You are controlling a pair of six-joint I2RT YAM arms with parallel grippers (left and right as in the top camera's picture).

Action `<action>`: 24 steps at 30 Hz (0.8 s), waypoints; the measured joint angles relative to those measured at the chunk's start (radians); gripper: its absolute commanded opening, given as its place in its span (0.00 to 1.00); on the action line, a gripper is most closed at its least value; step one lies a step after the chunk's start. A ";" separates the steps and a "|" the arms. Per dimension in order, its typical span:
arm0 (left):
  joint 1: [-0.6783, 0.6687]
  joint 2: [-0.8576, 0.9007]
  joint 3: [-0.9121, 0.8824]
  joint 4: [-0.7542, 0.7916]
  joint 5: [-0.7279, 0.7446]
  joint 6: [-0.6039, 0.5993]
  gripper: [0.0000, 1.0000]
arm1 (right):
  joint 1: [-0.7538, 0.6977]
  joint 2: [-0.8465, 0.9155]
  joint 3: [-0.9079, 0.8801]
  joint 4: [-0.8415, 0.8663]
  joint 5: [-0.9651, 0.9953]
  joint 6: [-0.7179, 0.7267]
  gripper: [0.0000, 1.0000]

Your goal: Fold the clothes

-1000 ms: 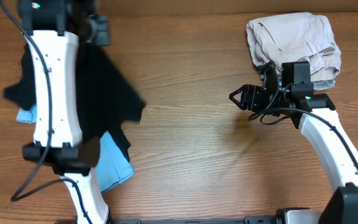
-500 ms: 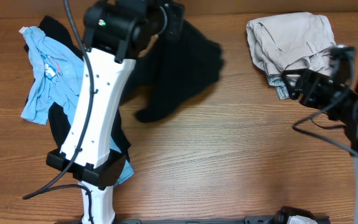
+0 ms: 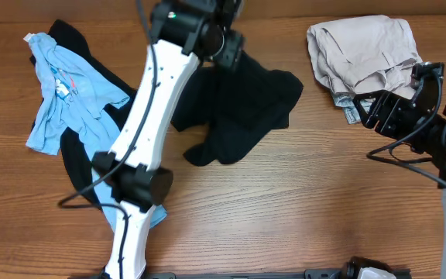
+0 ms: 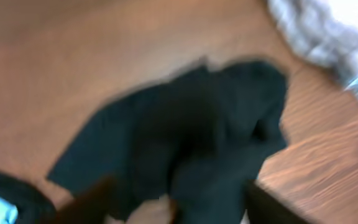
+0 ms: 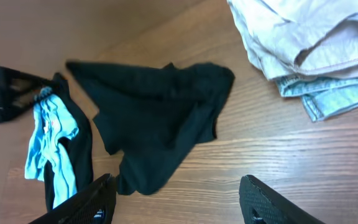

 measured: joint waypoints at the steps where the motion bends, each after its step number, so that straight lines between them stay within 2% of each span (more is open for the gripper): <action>1: 0.005 0.019 0.000 -0.028 -0.001 -0.006 1.00 | 0.000 0.008 0.000 -0.003 0.001 0.000 0.67; 6: 0.089 0.080 -0.001 -0.138 0.002 -0.051 1.00 | 0.000 0.048 0.000 -0.008 0.003 -0.003 0.67; 11: 0.243 0.081 -0.021 -0.181 0.009 -0.077 1.00 | 0.000 0.086 0.000 -0.012 0.003 -0.004 0.67; 16: 0.361 0.081 -0.087 -0.182 0.008 -0.085 1.00 | 0.000 0.109 0.000 -0.011 0.003 -0.006 0.68; 24: 0.412 0.082 -0.328 -0.117 0.017 -0.136 1.00 | 0.000 0.115 0.000 -0.024 0.005 -0.020 0.68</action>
